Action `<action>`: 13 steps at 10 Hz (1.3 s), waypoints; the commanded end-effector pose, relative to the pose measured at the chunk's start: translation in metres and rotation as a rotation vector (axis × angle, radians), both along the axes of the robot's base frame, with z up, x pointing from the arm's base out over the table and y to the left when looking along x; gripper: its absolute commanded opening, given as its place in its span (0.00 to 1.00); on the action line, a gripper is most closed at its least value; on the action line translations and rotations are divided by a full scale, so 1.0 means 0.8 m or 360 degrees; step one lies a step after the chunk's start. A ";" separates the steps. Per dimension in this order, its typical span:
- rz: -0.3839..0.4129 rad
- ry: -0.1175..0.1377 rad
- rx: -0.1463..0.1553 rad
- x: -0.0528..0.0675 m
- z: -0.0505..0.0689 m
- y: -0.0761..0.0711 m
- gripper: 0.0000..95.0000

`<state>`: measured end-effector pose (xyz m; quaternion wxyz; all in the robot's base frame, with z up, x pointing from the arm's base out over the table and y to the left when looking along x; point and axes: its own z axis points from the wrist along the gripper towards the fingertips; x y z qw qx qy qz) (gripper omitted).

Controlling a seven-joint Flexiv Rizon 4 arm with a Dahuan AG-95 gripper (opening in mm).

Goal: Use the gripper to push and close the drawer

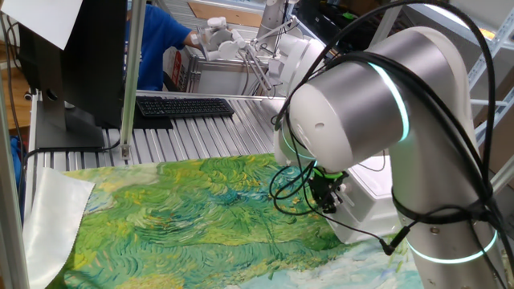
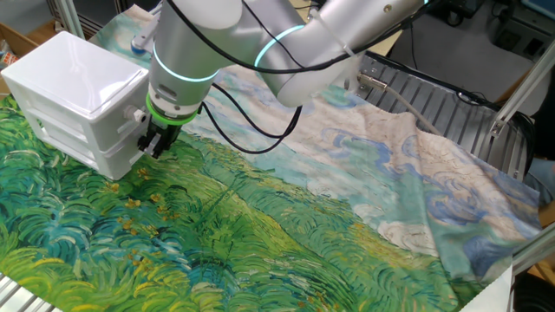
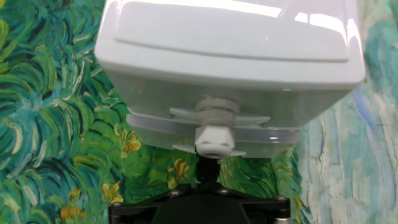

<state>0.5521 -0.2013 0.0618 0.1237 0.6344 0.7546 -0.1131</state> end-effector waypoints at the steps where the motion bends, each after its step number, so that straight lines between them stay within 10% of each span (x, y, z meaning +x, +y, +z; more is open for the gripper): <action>1: 0.0017 -0.0003 -0.0016 0.001 -0.004 -0.004 0.00; 13: 0.0082 0.0025 -0.0048 0.006 -0.006 -0.008 0.00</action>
